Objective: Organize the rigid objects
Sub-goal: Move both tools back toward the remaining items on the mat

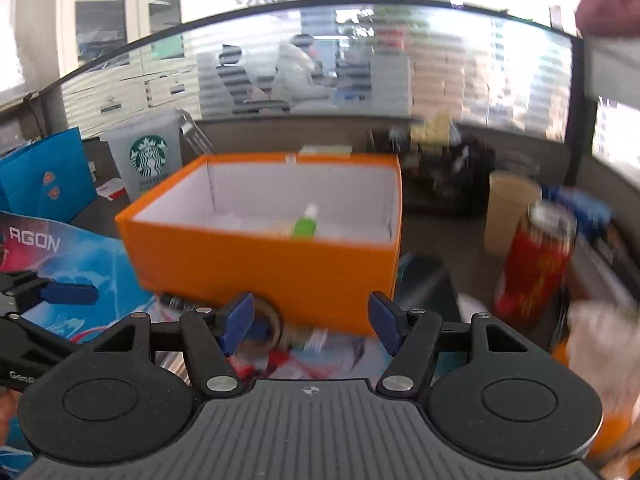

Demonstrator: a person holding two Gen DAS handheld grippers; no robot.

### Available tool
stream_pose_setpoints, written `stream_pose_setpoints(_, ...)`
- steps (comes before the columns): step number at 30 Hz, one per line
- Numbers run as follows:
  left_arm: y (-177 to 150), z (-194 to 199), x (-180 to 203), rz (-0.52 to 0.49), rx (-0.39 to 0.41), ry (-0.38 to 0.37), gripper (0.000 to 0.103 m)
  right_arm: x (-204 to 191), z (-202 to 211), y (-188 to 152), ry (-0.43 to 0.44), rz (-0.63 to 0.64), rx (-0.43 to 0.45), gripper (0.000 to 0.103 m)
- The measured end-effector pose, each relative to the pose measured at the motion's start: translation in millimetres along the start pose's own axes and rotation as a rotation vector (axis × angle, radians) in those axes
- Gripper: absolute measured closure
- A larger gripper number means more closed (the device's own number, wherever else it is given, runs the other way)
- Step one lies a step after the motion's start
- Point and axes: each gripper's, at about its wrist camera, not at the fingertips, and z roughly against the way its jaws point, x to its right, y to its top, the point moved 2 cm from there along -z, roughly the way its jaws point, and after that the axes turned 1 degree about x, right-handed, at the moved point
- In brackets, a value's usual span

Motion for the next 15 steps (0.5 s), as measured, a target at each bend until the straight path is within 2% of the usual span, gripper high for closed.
stream_pose_setpoints(8, -16, -14, 16, -0.058, -0.037, 0.025, 0.002, 4, -5, -27, 0.005, -0.062, -0.017, 0.042)
stream_pose_setpoints(13, -20, -19, 5, -0.003, -0.049, -0.018, 0.001, 8, -13, -31, 0.011, -0.067, -0.012, 0.043)
stream_pose_setpoints(15, -22, -20, 4, -0.011, -0.042, 0.006, 0.001, 9, -18, -33, 0.013, -0.07, -0.018, 0.043)
